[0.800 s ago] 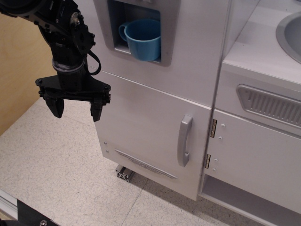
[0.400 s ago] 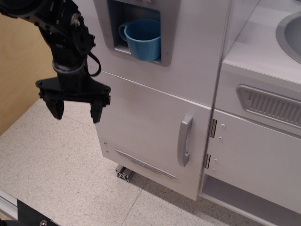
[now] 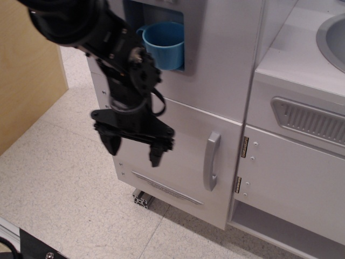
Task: Open low fridge
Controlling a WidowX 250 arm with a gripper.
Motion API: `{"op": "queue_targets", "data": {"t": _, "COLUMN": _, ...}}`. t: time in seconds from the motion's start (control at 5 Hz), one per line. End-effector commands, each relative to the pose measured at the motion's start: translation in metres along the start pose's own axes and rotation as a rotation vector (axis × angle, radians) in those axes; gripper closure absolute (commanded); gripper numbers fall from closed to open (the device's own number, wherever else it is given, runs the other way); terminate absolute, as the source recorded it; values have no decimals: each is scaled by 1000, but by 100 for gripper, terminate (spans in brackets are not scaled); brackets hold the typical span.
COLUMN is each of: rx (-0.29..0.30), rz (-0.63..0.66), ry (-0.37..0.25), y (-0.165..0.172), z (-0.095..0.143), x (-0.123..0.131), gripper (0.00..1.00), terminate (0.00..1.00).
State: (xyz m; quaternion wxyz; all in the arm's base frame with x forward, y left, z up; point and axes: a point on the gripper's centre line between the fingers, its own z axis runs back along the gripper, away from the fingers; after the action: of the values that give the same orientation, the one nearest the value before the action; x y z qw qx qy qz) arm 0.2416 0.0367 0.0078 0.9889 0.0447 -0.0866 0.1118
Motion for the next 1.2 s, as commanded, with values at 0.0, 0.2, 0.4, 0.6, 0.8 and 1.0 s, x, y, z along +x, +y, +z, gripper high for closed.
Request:
{"op": "queue_targets", "data": {"t": 0.0, "rx": -53, "rz": -126, "ry": -102, "y": -55, "z": -8, "x": 22, "gripper": 0, "terminate": 0}}
{"op": "queue_targets", "data": {"t": 0.2, "rx": -81, "rz": -162, "ry": -113, "y": -71, "z": -13, "x": 29, "gripper": 0, "terminate": 0}}
{"op": "queue_targets", "data": {"t": 0.4, "rx": -76, "rz": -185, "ry": -171, "y": -79, "z": -20, "x": 38, "gripper": 0, "terminate": 0}}
{"op": "queue_targets", "data": {"t": 0.6, "rx": -93, "rz": -198, "ry": -205, "y": -79, "z": -29, "x": 42, "gripper": 0, "terminate": 0}}
{"op": "queue_targets", "data": {"t": 0.8, "rx": -89, "rz": -190, "ry": -247, "y": -84, "z": -36, "x": 48, "gripper": 0, "terminate": 0}}
{"op": "queue_targets", "data": {"t": 1.0, "rx": -100, "rz": -188, "ry": -230, "y": -88, "z": -38, "x": 52, "gripper": 0, "terminate": 0}}
